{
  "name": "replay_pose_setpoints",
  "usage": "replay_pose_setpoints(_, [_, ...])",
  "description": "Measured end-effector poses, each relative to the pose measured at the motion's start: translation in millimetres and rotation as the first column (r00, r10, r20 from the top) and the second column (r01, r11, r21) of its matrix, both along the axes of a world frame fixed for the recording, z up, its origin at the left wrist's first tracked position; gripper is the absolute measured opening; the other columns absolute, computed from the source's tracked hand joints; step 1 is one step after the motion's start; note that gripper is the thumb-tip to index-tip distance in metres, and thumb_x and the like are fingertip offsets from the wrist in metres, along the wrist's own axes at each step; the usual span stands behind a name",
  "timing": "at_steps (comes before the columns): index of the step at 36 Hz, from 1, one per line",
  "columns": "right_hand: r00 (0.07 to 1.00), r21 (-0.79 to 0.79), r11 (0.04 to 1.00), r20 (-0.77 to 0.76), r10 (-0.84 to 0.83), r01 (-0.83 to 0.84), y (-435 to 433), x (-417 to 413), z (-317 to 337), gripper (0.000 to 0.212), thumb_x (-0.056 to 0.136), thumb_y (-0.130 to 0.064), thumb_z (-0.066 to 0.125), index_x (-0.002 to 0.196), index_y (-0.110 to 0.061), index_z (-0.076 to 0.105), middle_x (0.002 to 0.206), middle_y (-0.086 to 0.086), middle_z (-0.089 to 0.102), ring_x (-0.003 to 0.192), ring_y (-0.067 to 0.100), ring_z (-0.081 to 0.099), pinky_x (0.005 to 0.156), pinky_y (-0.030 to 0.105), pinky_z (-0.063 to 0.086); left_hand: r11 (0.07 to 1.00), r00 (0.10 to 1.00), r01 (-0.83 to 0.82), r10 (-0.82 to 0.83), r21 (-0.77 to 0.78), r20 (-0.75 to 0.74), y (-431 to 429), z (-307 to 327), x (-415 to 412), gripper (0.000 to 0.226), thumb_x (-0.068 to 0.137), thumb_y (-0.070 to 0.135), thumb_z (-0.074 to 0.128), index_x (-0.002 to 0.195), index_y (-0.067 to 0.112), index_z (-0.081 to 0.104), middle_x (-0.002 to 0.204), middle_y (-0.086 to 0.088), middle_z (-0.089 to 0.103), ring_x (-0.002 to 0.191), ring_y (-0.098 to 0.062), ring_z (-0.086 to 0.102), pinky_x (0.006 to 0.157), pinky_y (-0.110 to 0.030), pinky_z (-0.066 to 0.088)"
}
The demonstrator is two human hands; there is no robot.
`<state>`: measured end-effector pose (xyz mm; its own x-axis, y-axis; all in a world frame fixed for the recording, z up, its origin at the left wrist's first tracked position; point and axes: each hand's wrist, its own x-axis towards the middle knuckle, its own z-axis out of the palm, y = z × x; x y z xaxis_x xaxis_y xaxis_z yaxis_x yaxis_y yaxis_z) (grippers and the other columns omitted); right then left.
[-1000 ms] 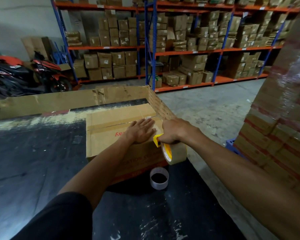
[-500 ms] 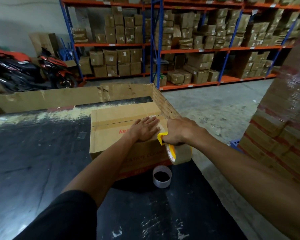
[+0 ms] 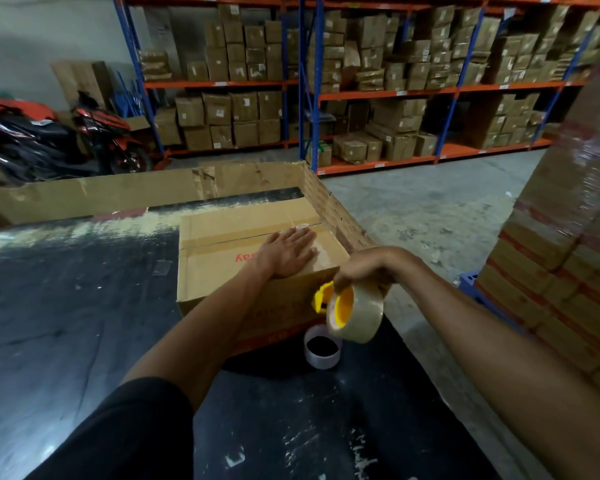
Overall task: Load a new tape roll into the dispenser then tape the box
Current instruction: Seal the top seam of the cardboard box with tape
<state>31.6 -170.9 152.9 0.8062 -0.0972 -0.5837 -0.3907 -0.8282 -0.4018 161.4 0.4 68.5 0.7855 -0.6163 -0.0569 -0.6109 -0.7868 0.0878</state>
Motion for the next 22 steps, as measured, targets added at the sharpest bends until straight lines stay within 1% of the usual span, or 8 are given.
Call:
replay_pose_setpoints(2, [1.000,0.068,0.998,-0.025,-0.010,0.012,-13.8,5.9,-18.8,0.059,0.073,-0.043,0.077,0.121,-0.015,0.057,0.115,0.016,0.064,0.102,0.036,0.068,0.081,0.045,0.062,1.000,1.000,-0.004,0.005,-0.011,0.031,-0.1,-0.5,2.9,0.064,0.103,0.058,0.014,0.161,0.032,0.009,0.171,0.007,0.004,0.158,-0.018,0.004,0.127,-0.047,0.006])
replay_pose_setpoints(5, [0.999,0.167,0.986,-0.040,0.024,-0.017,-21.6,7.0,-37.0,0.052,0.076,-0.044,0.078,0.116,-0.013,0.066,0.109,0.014,0.069,0.094,0.031,0.071,0.069,0.037,0.059,1.000,1.000,0.015,-0.015,-0.014,0.018,0.8,-1.1,1.0,0.064,0.103,0.058,0.015,0.161,0.031,0.009,0.171,0.007,0.004,0.158,-0.018,0.004,0.127,-0.047,0.006])
replay_pose_setpoints(9, [0.987,0.241,0.960,-0.039,0.153,-0.139,-21.6,5.2,-48.8,0.047,0.074,-0.054,0.078,0.110,-0.024,0.075,0.118,0.008,0.071,0.109,0.029,0.069,0.094,0.048,0.057,0.987,1.000,-0.018,0.016,-0.159,-0.015,4.4,2.4,-4.3,0.063,0.103,0.057,0.027,0.159,0.030,0.020,0.170,0.004,0.017,0.157,-0.019,0.015,0.126,-0.046,0.010])
replay_pose_setpoints(11, [0.966,0.234,0.944,-0.049,0.252,-0.234,-14.9,2.3,-55.2,0.047,0.074,-0.060,0.077,0.112,-0.031,0.073,0.121,0.005,0.069,0.113,0.027,0.065,0.095,0.045,0.056,0.932,0.993,-0.099,0.069,-0.349,-0.098,9.1,6.3,-9.8,0.059,0.102,0.054,0.037,0.156,0.030,0.031,0.163,-0.002,0.036,0.149,-0.025,0.035,0.121,-0.047,0.026])
replay_pose_setpoints(14, [0.941,0.231,0.921,-0.055,0.333,-0.312,2.8,-0.7,-69.3,0.053,0.072,-0.059,0.081,0.115,-0.030,0.069,0.122,0.008,0.068,0.102,0.021,0.065,0.080,0.038,0.051,0.824,0.968,-0.218,0.114,-0.523,-0.224,25.8,13.7,-11.2,0.047,0.104,0.046,0.039,0.148,0.031,0.044,0.149,-0.007,0.054,0.131,-0.027,0.055,0.108,-0.046,0.047])
replay_pose_setpoints(16, [0.918,0.224,0.899,-0.040,0.395,-0.377,17.6,-1.0,-80.0,0.060,0.069,-0.058,0.084,0.116,-0.025,0.067,0.119,0.008,0.068,0.098,0.020,0.065,0.077,0.036,0.050,0.832,0.967,-0.228,0.134,-0.505,-0.216,45.7,19.1,-11.1,0.044,0.105,0.040,0.040,0.147,0.030,0.046,0.147,-0.007,0.056,0.127,-0.026,0.057,0.105,-0.043,0.049])
replay_pose_setpoints(20, [0.891,0.264,0.863,-0.025,0.453,-0.431,48.9,2.3,-98.8,0.058,0.080,-0.038,0.082,0.131,-0.024,0.057,0.118,-0.006,0.065,0.099,0.010,0.067,0.072,0.027,0.057,0.835,0.951,-0.301,0.226,-0.460,-0.213,90.8,22.9,-17.5,0.045,0.106,0.034,0.041,0.150,0.027,0.043,0.148,-0.008,0.054,0.127,-0.028,0.057,0.104,-0.044,0.048])
replay_pose_setpoints(22, [0.875,0.266,0.845,-0.010,0.484,-0.464,68.3,9.1,-109.5,0.062,0.080,-0.038,0.082,0.135,-0.027,0.055,0.127,-0.005,0.061,0.111,0.014,0.063,0.086,0.033,0.056,0.826,0.932,-0.362,0.303,-0.432,-0.201,114.0,21.0,-22.9,0.045,0.105,0.038,0.041,0.148,0.030,0.043,0.147,-0.009,0.054,0.125,-0.029,0.057,0.105,-0.048,0.049])
